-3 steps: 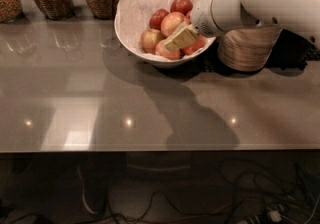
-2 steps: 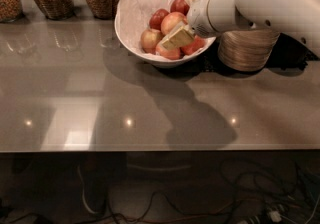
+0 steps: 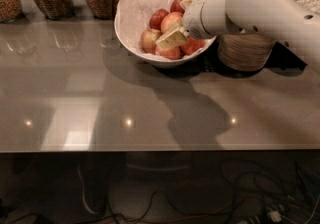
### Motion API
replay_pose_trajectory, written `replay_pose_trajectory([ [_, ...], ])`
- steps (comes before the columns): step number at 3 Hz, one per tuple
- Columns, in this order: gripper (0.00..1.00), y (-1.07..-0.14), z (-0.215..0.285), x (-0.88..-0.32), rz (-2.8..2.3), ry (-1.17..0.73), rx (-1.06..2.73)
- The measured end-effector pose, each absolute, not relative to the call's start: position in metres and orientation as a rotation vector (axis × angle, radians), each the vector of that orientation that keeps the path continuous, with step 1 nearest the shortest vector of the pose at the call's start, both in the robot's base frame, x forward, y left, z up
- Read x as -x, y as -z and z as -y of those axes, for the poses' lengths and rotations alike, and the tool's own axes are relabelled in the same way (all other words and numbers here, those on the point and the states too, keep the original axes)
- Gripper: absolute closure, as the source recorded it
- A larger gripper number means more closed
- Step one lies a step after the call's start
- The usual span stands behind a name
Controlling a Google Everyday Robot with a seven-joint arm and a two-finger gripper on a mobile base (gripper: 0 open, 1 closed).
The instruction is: Pick apple from white bowl
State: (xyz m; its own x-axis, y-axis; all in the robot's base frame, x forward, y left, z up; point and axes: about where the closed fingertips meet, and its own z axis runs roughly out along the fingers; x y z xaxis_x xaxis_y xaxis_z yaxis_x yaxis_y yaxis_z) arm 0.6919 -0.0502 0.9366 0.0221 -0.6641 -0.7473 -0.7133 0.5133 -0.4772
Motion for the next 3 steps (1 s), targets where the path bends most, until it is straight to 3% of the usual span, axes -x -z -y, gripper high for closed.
replay_pose_trajectory([
  [3, 0.33, -0.921, 0.058, -0.722, -1.688, -0.005, 1.145],
])
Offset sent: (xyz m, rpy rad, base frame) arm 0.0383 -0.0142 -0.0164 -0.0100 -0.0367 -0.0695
